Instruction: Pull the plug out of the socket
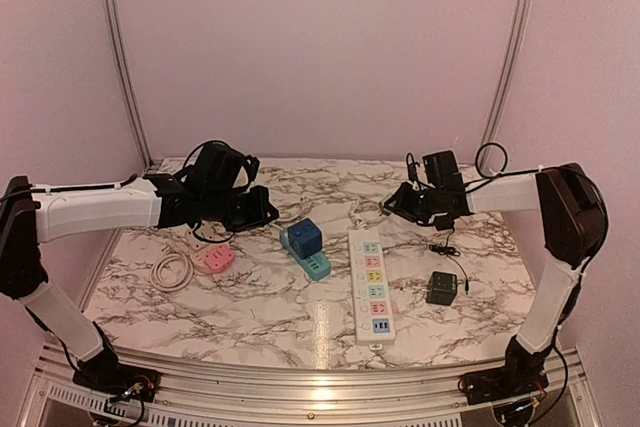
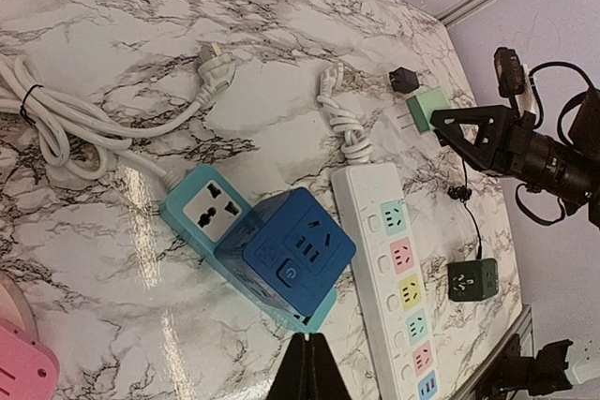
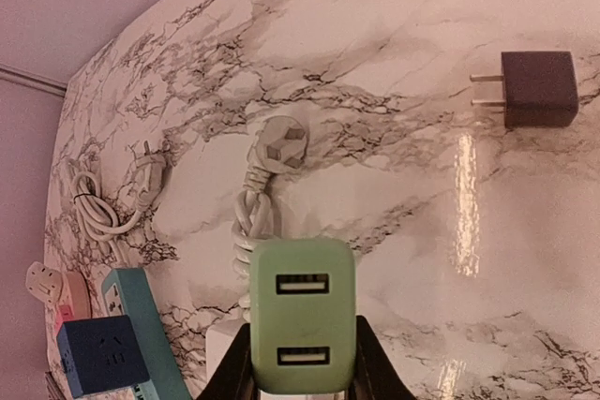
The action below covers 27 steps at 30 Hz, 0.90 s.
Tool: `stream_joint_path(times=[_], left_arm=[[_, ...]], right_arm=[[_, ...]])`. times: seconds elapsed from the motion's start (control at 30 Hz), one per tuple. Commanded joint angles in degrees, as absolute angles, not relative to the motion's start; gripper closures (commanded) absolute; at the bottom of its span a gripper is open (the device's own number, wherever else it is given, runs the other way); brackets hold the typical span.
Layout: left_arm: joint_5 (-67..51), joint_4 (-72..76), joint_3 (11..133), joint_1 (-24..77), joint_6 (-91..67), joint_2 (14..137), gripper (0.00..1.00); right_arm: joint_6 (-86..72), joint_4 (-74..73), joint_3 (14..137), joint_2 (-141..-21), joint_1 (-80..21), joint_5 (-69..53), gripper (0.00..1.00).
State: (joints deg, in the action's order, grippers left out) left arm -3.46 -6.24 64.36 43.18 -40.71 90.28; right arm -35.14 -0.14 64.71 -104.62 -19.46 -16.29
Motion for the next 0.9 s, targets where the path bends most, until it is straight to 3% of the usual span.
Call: stream_joint_path(times=[0.0,0.87], left_arm=[[-2.8,-7.3,63.4,43.3,-40.6,89.4,1.00],[-2.7,-7.6,64.1,43.4,-40.9,90.2,1.00]], right_arm=[[-36.2,4.0,61.7,-102.8,-19.1,-17.6,0.92],[-36.1,6.2,58.6,-106.9,-17.3,-18.6,0.77]])
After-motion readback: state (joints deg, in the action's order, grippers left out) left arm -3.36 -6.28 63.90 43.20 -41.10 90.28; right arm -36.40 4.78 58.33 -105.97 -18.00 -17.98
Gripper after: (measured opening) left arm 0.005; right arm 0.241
